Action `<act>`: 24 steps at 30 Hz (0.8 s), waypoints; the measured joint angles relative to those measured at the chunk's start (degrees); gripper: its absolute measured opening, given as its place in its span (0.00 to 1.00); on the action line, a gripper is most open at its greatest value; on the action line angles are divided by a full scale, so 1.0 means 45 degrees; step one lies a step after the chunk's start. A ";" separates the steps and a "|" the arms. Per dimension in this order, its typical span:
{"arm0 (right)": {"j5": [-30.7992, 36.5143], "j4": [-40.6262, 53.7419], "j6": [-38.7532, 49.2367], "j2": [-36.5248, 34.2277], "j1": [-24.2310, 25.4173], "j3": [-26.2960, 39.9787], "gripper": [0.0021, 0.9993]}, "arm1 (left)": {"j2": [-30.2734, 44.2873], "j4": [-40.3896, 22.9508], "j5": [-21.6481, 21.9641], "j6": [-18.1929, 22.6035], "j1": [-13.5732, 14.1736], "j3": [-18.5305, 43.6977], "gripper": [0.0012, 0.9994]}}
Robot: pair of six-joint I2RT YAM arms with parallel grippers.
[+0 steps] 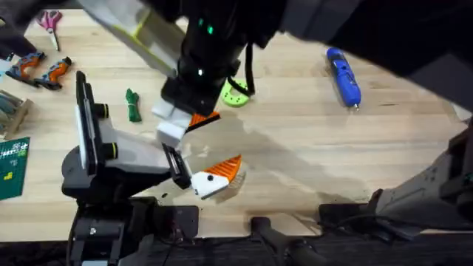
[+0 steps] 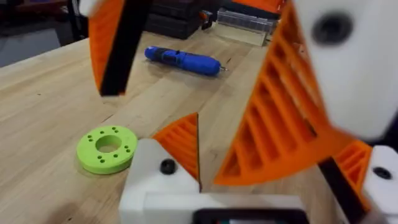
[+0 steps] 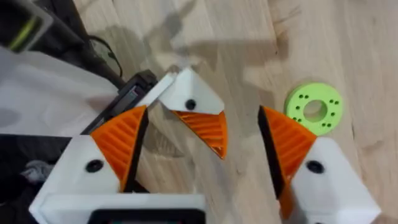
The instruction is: Pick up the gripper from the table and insert it into the empty holder that is missing its gripper. Then pick up a screw, insert it into the mounting hole, and use the screwdriver to tighten it. Finally, clean up the table by picking up the vegetable and placing it into the bucket.
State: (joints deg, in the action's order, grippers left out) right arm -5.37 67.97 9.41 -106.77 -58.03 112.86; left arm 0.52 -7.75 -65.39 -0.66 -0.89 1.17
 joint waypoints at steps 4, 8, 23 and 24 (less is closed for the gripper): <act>-0.0364 0.0004 0.0000 0.0080 0.0197 0.0488 0.99 | 0.0004 0.0000 0.0005 0.0004 0.0000 0.0000 0.98; -0.0520 0.0089 0.0000 0.0220 0.0362 0.0833 0.99 | -0.0001 0.0000 0.0004 0.0004 0.0000 0.0000 0.98; -0.0639 0.0295 -0.0102 0.0821 0.1386 0.1438 0.99 | 0.0003 0.0000 0.0001 0.0004 0.0000 0.0000 0.98; -0.0640 0.0300 -0.0102 0.0821 0.1386 0.1439 0.99 | -0.0001 0.0000 0.0005 0.0004 0.0000 0.0000 0.98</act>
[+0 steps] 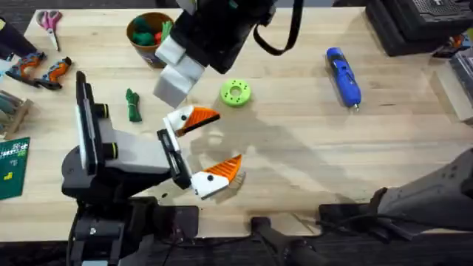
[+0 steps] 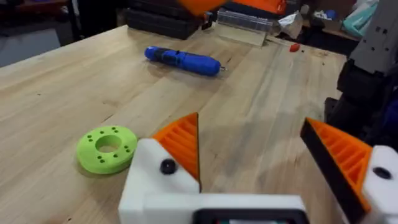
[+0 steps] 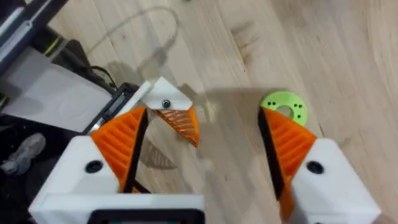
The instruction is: Pick up the gripper from the table and insert it into the empty holder that is missing its gripper. Then pick up a screw, insert it into the mounting hole, and use the screwdriver to tighten it. Finally, clean up the table by picking up the vegetable and placing it into the bucket.
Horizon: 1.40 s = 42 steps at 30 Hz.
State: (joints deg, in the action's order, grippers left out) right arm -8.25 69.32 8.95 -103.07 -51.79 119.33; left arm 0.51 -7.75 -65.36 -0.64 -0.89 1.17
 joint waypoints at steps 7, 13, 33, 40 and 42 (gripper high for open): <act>0.0000 0.0307 0.0000 0.0001 0.0000 0.0004 0.99 | 0.0000 0.0000 -0.0008 -0.0043 0.0000 0.0000 0.91; -0.0005 0.1319 0.0000 -0.0004 0.0005 0.0004 0.99 | 0.0000 0.0005 -0.0002 0.0090 0.0000 0.0000 0.04; -0.0044 0.3828 -0.0352 0.1637 0.1930 -0.0203 0.99 | 0.0000 0.0001 0.0000 0.0087 0.0000 0.0000 0.00; -0.0053 0.2733 -0.0879 0.3032 0.3483 -0.2878 0.99 | 0.0000 0.0005 0.0000 0.0087 0.0000 0.0000 0.00; -0.0056 0.2063 -0.1170 0.3650 0.4074 -0.3911 0.99 | 0.0000 0.0005 0.0000 0.0087 0.0000 0.0000 0.00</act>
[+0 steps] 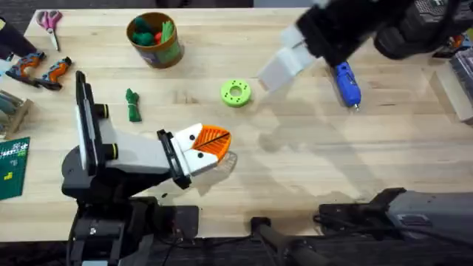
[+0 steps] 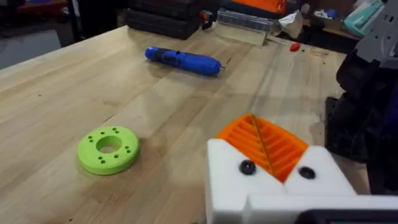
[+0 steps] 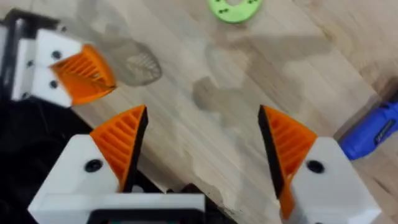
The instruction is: Pick up the gripper from the table and insert it into the empty holder that is missing its gripper. Then pick up a screw, insert it into the mounting hole, and use the screwdriver to tighten it. Finally, clean up the table by picking up the vegetable and placing it into the bucket.
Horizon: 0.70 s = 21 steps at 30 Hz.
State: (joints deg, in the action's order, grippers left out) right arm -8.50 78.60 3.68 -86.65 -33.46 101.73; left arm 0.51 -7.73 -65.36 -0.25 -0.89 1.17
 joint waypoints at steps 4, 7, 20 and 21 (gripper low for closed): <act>-0.0031 -0.1451 -0.0897 0.1928 0.2404 -0.3059 0.99 | 0.0000 0.0000 0.0005 -0.0004 0.0000 0.0000 0.00; -0.0036 -0.1690 -0.1108 0.2223 0.3827 -0.4213 0.99 | 0.0000 0.0000 0.0010 -0.0004 0.0000 0.0000 0.00; -0.0026 -0.4907 0.1462 0.0662 0.8343 -0.5595 0.99 | 0.0000 0.0000 0.0019 -0.0005 0.0000 0.0000 0.00; -0.0022 -0.5174 0.1784 0.0430 0.8517 -0.5595 0.99 | 0.0000 0.0000 0.0015 0.0000 0.0000 0.0000 0.00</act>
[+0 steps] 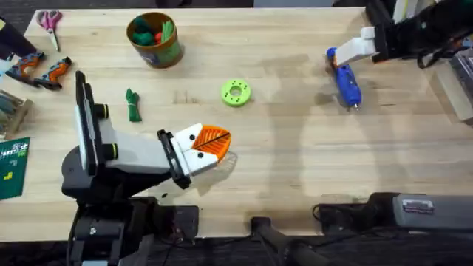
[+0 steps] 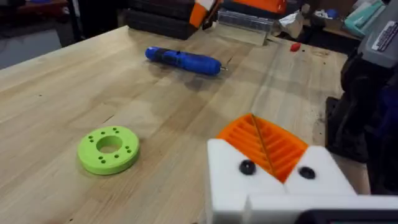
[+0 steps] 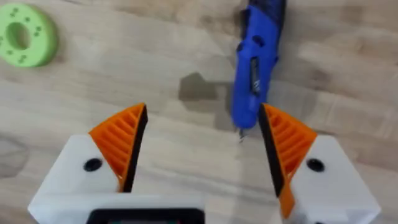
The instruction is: Pick up the gripper from the table and insert it into the empty holder that is missing its gripper. Then pick up a screw, insert it into the mounting hole, and use the screwdriver to tighten it. Finally, clean up the table by picking up the vegetable and placing it into the bucket.
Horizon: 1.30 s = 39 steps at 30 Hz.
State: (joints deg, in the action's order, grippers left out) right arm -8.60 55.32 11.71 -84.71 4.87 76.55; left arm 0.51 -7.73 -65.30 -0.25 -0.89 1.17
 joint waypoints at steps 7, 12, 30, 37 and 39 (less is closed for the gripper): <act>0.0795 -0.2073 0.1289 -0.1822 0.0426 0.0000 0.99 | 0.0005 0.0000 0.0005 0.0000 0.0000 0.0000 0.00; 0.1060 -0.2777 0.1460 -0.3068 0.0431 0.0000 0.99 | 0.0001 0.0000 0.0005 0.0000 0.0000 0.0000 0.00; 0.1248 -0.2784 0.1402 -0.6282 0.0431 0.1874 0.99 | 0.0000 0.0000 0.0005 0.0000 0.0000 0.0000 0.00; 0.1375 -0.2863 0.1451 -0.6930 0.0426 0.1927 0.99 | 0.0000 0.0000 0.0005 0.0000 0.0000 0.0000 0.00; 0.1377 -0.2893 0.1458 -0.6930 0.0426 0.1965 0.99 | 0.0000 0.0000 0.0005 0.0000 0.0000 0.0000 0.00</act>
State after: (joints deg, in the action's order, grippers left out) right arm -2.40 42.30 18.27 -115.90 6.79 85.39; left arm 0.51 -7.73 -65.28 -0.25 -0.89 1.17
